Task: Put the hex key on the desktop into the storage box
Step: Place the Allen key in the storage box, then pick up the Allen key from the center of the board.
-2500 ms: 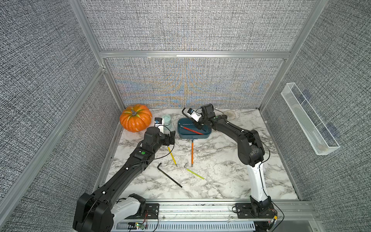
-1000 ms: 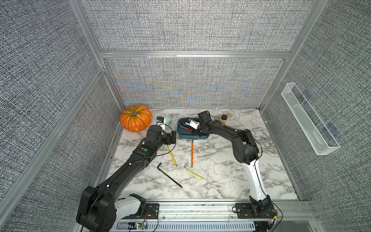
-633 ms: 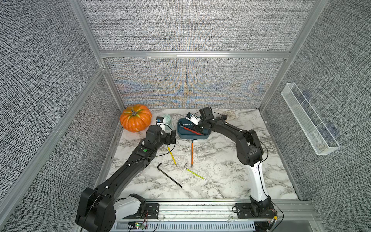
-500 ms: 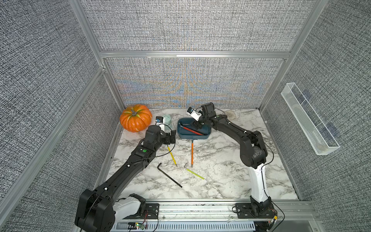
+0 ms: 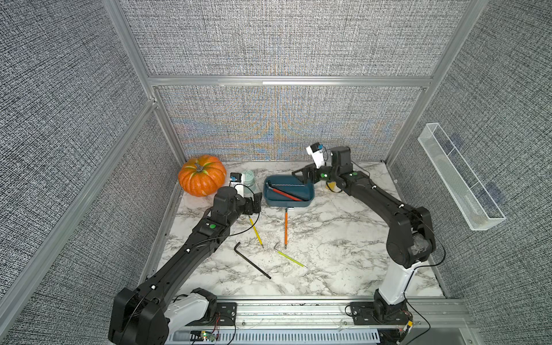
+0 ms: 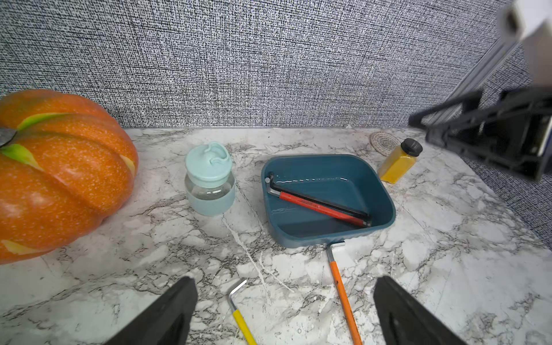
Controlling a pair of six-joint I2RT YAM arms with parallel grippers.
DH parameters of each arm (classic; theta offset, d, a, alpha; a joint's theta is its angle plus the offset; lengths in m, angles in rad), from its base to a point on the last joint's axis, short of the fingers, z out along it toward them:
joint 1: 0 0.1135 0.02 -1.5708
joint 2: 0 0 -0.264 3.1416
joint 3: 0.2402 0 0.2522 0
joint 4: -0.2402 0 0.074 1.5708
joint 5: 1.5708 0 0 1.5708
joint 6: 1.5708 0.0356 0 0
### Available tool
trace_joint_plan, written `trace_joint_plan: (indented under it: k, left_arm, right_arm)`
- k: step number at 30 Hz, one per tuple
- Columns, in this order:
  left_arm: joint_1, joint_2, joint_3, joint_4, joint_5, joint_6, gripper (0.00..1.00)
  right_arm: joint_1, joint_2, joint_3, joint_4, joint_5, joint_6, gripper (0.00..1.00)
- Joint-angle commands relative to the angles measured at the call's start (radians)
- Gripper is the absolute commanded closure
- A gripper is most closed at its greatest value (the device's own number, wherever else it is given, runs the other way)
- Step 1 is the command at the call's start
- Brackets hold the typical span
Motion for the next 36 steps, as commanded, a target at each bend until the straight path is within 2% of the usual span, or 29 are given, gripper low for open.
trace_joint_plan:
  k: [1, 4, 8, 13, 18, 21, 24, 30, 34, 36]
  left_arm:
    - [0.0, -0.015, -0.003, -0.016, 0.009, 0.003, 0.03]
    - [0.001, -0.035, -0.01, -0.024, -0.008, 0.005, 0.03]
    - [-0.001, -0.044, -0.03, 0.005, -0.003, -0.002, 0.03]
    - [-0.001, -0.023, -0.012, 0.008, 0.037, -0.009, 0.03]
    - [-0.001, -0.028, -0.007, -0.001, 0.034, -0.006, 0.03]
    - [0.0, -0.037, -0.015, -0.004, 0.026, -0.002, 0.03]
    - [0.0, -0.044, -0.022, -0.008, 0.021, -0.001, 0.03]
    - [0.0, -0.045, -0.03, -0.006, 0.014, 0.002, 0.03]
    - [0.0, -0.034, -0.022, -0.006, 0.019, 0.003, 0.03]
    - [-0.002, -0.028, -0.021, -0.006, 0.023, 0.001, 0.03]
  right_arm:
    - [0.089, -0.117, -0.102, 0.016, -0.111, 0.059, 0.01]
    - [0.219, -0.276, -0.211, -0.017, 0.098, 0.03, 0.01]
    - [0.28, -0.397, -0.313, -0.046, 0.293, 0.092, 0.01]
    - [0.306, -0.314, -0.22, -0.323, 0.46, 0.14, 0.01]
    - [0.468, -0.201, -0.143, -0.485, 0.647, 0.058, 0.01]
    - [0.519, -0.14, -0.145, -0.527, 0.67, 0.065, 0.04]
    - [0.553, -0.096, -0.167, -0.537, 0.629, 0.081, 0.14]
    - [0.637, -0.095, -0.237, -0.502, 0.618, 0.094, 0.2]
    - [0.671, -0.092, -0.291, -0.484, 0.606, 0.085, 0.29]
    - [0.683, -0.089, -0.317, -0.477, 0.609, 0.083, 0.37]
